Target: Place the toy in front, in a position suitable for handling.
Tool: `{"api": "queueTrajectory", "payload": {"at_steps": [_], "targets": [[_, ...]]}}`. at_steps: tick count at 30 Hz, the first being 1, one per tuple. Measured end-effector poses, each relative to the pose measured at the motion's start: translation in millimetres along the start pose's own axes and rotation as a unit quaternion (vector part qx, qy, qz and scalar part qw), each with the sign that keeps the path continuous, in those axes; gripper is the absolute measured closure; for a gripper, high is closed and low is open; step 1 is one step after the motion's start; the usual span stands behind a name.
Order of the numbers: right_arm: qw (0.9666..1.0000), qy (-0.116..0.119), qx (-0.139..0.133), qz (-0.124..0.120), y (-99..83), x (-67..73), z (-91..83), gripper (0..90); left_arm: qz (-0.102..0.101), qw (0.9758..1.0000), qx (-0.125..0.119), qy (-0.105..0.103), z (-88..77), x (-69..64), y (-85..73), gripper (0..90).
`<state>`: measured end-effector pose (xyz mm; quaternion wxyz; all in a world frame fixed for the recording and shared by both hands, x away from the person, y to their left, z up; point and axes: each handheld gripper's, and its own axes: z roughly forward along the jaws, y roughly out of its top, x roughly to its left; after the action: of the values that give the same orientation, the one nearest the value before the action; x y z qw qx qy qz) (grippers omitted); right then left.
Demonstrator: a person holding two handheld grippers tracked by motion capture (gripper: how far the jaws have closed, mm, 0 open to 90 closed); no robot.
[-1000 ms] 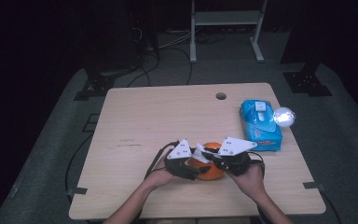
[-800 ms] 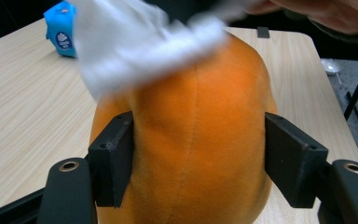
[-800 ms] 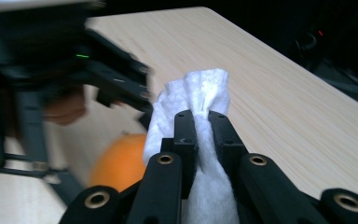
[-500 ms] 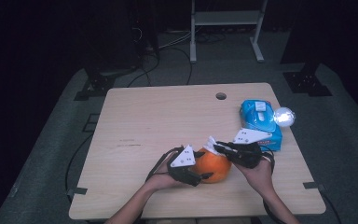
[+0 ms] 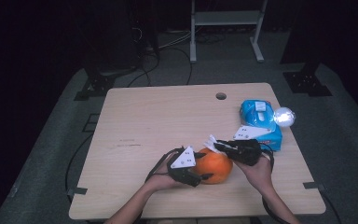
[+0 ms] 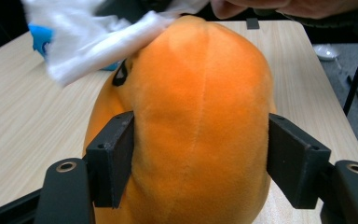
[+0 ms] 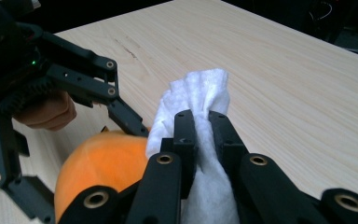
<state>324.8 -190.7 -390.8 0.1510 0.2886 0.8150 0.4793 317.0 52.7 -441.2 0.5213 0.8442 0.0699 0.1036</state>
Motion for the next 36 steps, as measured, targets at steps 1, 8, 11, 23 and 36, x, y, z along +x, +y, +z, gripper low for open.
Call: {"api": "queueTrajectory", "payload": {"at_steps": [1,8,11,23,36], "targets": [[1.0000,0.000,-0.001,0.002,-1.8,-1.5,-0.3,81.7,-0.004,1.0000,0.000,-0.001,-0.6,1.1,-0.4,30.1],[0.9995,-0.003,-0.009,0.031,-9.8,-13.5,-8.8,81.7,-0.049,0.9988,-0.009,-0.001,-6.1,11.2,-5.1,30.4],[0.9987,0.000,-0.015,0.048,-13.4,-19.2,-11.5,81.7,-0.085,0.9963,-0.017,0.002,-11.2,20.3,-9.7,30.6],[0.9979,0.017,-0.032,0.053,-12.7,-17.8,-6.9,81.7,-0.123,0.9920,-0.029,0.001,-17.1,31.3,-15.1,29.8],[0.9989,-0.001,-0.034,0.031,-10.0,-5.1,-9.3,81.7,-0.137,0.9902,-0.027,0.006,-16.3,32.2,-13.3,30.1]]}}
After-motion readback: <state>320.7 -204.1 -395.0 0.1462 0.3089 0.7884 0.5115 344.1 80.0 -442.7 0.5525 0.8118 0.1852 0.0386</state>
